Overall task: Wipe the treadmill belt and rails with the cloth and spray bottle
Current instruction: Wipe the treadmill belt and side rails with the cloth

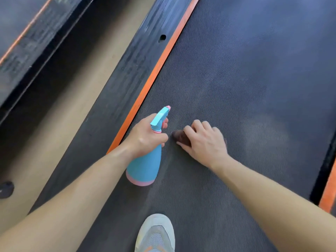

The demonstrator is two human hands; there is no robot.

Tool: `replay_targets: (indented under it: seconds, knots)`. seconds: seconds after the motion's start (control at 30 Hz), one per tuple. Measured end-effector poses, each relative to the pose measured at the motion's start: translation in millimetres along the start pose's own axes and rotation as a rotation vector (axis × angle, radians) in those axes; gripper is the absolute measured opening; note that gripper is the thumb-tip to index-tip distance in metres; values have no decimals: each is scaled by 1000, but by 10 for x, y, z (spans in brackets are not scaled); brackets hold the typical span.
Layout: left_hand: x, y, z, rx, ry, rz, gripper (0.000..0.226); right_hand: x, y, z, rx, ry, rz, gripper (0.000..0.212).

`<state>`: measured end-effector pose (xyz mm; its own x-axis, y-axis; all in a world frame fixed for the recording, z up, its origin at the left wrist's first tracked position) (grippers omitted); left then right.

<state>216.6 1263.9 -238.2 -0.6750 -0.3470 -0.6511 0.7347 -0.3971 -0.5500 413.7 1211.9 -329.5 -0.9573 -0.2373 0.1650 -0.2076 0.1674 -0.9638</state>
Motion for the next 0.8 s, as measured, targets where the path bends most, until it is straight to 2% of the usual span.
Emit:
replay_targets:
  seconds: [0.07,0.13,0.23,0.33,0.4,0.47,0.5,0.53,0.63,0.7,0.73,0.8]
  knots:
    - [27,8,-4,13,-1,-3,56,-126,32,-368,-43,122,32,48]
    - [75,-17,0,20,-3,-53,45,-244,75,-748,-43,320,45,51]
    - [160,-117,15,6,-25,-47,45,-187,121,-820,-76,448,54,51]
    - [204,-233,43,-32,-39,-22,57,169,40,-255,-116,360,45,46]
    - [248,-269,48,-35,-47,-10,57,372,2,132,-49,180,-29,42]
    - [300,-270,57,-29,-61,12,54,299,1,155,-9,24,-21,43]
    - [331,-275,70,-31,-73,23,52,213,15,14,-6,5,8,45]
    - [370,-273,80,-28,-82,35,49,141,42,-176,-19,38,24,47]
    - [468,-321,132,-22,-99,44,48,-13,126,-802,-41,284,29,50]
    - [535,-387,150,-36,-103,14,42,95,162,-905,-67,395,18,50]
    - [559,-425,155,-46,-104,-6,39,215,160,-813,-73,398,20,48]
    - [585,-481,160,-65,-103,-24,40,503,124,-415,-50,283,14,44]
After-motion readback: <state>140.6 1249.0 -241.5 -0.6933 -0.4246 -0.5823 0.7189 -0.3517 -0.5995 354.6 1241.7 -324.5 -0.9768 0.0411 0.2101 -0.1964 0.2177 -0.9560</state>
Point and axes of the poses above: each hand's wrist, its own z-axis away from the middle knuckle, its own y-axis out of the palm, x = y × z, the point moved 1 cm from there along -z, towards the middle knuckle, and after that the axes turned 10 degrees about -x, right-handed, at the moved point
